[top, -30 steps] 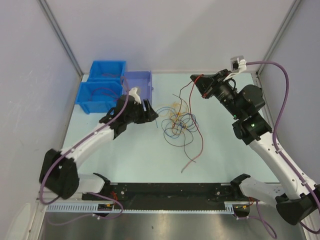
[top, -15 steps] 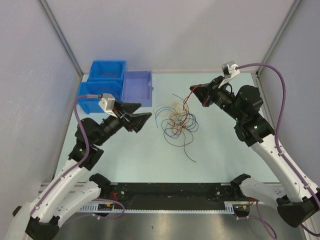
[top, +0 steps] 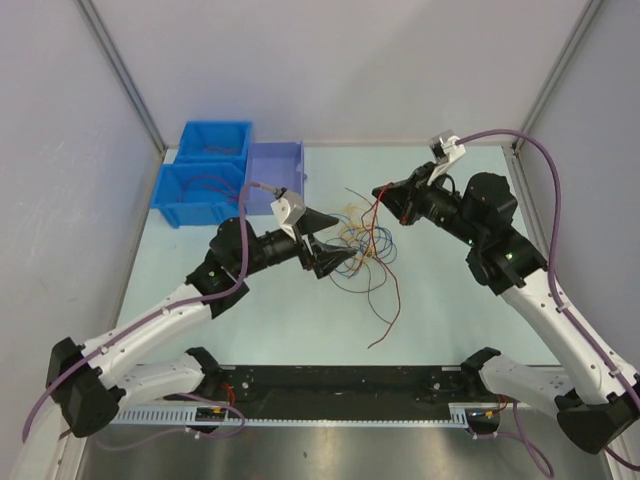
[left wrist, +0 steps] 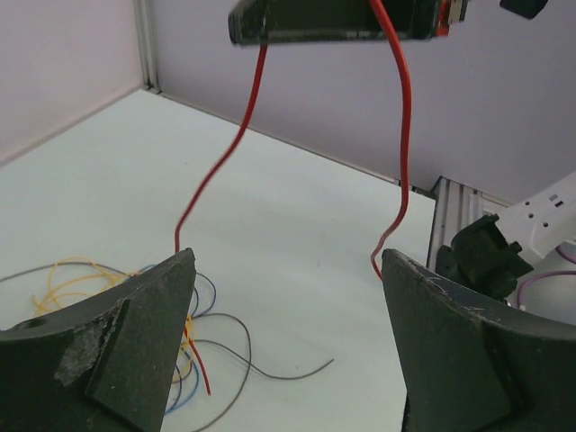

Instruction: Untangle the cables

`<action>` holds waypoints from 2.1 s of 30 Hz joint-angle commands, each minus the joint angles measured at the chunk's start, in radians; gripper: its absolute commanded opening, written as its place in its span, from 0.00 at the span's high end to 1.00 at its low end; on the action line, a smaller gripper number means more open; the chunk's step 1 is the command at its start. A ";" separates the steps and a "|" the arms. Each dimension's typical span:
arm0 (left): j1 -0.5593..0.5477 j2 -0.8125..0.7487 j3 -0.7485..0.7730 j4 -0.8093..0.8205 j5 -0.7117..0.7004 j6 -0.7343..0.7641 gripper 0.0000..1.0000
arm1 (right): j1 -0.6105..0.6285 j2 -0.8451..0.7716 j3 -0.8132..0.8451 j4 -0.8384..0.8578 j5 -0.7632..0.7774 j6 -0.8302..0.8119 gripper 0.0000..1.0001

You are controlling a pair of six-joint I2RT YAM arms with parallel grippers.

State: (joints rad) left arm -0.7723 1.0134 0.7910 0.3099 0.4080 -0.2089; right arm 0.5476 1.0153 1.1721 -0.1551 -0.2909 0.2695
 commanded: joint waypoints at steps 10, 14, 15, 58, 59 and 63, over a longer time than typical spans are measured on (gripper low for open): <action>-0.033 0.024 0.116 0.051 0.083 0.065 0.00 | 0.075 0.000 0.040 -0.049 0.010 -0.026 1.00; -0.041 -0.010 0.120 -0.014 0.061 0.095 0.00 | 0.083 0.012 0.040 -0.046 0.016 -0.029 1.00; -0.041 -0.018 0.117 -0.021 0.046 0.104 0.00 | 0.086 0.016 0.038 -0.044 0.016 -0.026 1.00; -0.041 0.202 0.201 -0.066 0.015 0.164 0.91 | 0.045 -0.109 0.038 -0.044 -0.088 0.004 1.00; -0.042 0.198 0.201 -0.069 0.009 0.166 0.94 | 0.041 -0.116 0.040 -0.053 -0.047 0.005 1.00; -0.041 0.180 0.211 -0.101 -0.058 0.175 1.00 | 0.018 -0.124 0.038 -0.106 0.168 0.016 1.00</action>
State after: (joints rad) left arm -0.8093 1.2339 0.9764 0.2111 0.4164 -0.0486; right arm 0.5880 0.9245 1.1721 -0.2317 -0.3359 0.2867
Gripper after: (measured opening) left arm 0.024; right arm 0.024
